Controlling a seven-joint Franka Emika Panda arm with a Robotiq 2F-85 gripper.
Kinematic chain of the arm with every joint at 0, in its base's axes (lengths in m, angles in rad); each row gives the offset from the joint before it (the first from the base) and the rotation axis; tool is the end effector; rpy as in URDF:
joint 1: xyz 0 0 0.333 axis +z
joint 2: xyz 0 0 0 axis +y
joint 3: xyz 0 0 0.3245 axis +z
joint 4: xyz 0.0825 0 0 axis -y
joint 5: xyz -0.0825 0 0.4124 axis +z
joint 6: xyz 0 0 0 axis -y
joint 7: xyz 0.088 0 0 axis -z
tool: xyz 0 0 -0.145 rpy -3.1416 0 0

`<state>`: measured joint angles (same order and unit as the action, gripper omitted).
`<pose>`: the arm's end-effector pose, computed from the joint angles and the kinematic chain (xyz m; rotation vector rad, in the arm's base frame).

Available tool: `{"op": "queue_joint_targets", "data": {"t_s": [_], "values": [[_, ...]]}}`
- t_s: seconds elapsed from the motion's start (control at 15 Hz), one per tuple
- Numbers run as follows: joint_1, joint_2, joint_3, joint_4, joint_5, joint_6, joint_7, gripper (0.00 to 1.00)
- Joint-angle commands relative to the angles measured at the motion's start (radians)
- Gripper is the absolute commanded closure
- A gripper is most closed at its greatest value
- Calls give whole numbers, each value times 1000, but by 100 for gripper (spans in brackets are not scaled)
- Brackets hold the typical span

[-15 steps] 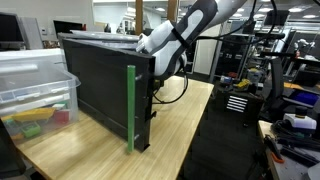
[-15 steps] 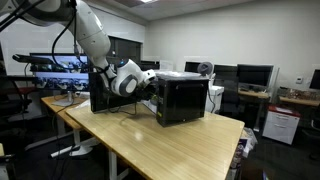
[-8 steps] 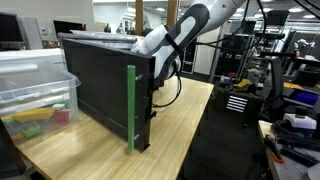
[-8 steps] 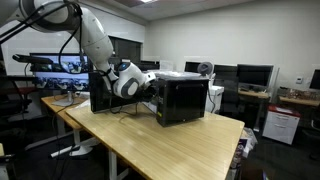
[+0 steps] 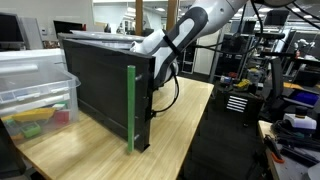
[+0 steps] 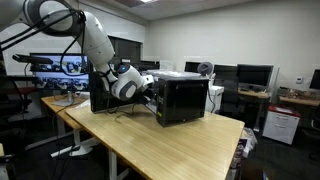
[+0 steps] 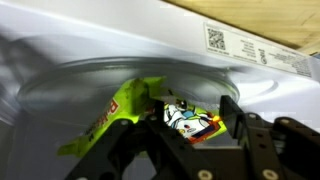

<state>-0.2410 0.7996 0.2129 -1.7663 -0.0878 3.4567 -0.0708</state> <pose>0.7532 -0.0353 0.1880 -2.7711 -0.0031 -1.3630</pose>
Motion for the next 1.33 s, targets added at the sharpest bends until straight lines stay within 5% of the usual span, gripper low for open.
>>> {"op": "queue_joint_targets", "data": {"t_s": [0.0, 0.27, 0.67, 0.93, 1.27], "values": [[-61, 15, 67, 1, -36, -6, 4, 72], [-116, 25, 130, -4, -58, -7, -2, 99], [-230, 12, 254, -31, -147, -30, -9, 94], [-381, 7, 426, -69, -273, -77, -5, 97], [-507, 13, 556, -102, -338, -159, -11, 97]]}}
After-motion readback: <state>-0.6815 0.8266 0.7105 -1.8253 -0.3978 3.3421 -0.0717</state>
